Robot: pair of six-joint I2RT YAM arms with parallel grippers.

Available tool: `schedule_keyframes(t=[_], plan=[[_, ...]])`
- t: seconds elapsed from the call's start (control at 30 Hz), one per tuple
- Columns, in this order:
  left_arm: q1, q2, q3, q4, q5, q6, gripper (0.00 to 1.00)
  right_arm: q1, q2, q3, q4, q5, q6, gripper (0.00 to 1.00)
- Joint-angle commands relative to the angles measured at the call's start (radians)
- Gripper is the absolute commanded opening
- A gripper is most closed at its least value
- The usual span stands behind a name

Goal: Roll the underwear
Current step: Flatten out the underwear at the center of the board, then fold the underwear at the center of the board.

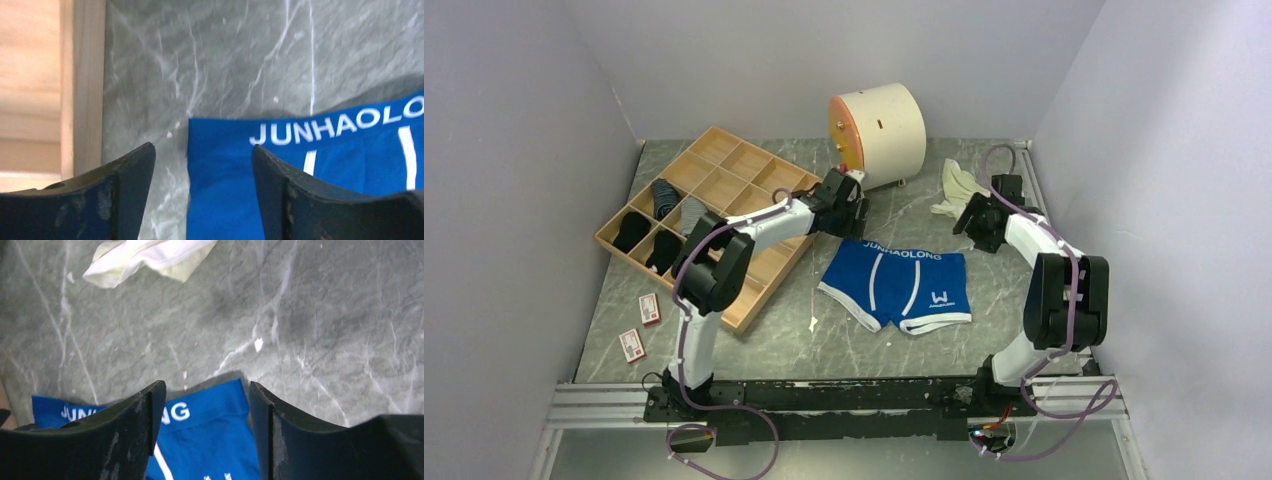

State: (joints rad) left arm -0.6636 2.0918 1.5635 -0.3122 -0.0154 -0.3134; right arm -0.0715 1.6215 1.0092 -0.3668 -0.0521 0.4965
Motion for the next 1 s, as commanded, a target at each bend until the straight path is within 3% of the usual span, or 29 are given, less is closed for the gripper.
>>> schedule_keyframes(t=[0.0,0.17,0.3,0.53,0.73,0.97], plan=[[-0.003,-0.157,-0.069,-0.003,0.071,0.025,0.76,-0.002,-0.14,-0.01,-0.08,-0.056,-0.035,0.67],[-0.016,-0.328,-0.261,0.044,0.176,0.013,0.77,-0.001,-0.316,-0.169,-0.042,-0.253,0.059,0.67],[-0.017,-0.437,-0.405,0.061,0.158,-0.024,0.78,0.023,-0.4,-0.27,-0.014,-0.357,0.118,0.67],[-0.017,-0.562,-0.562,0.115,0.194,-0.069,0.78,0.127,-0.406,-0.324,-0.129,-0.239,0.114,0.63],[-0.017,-0.581,-0.569,0.117,0.225,-0.062,0.8,0.137,-0.401,-0.412,-0.156,-0.112,0.205,0.63],[-0.007,-0.629,-0.606,0.148,0.218,-0.087,0.9,0.136,-0.33,-0.414,-0.196,0.016,0.234,0.64]])
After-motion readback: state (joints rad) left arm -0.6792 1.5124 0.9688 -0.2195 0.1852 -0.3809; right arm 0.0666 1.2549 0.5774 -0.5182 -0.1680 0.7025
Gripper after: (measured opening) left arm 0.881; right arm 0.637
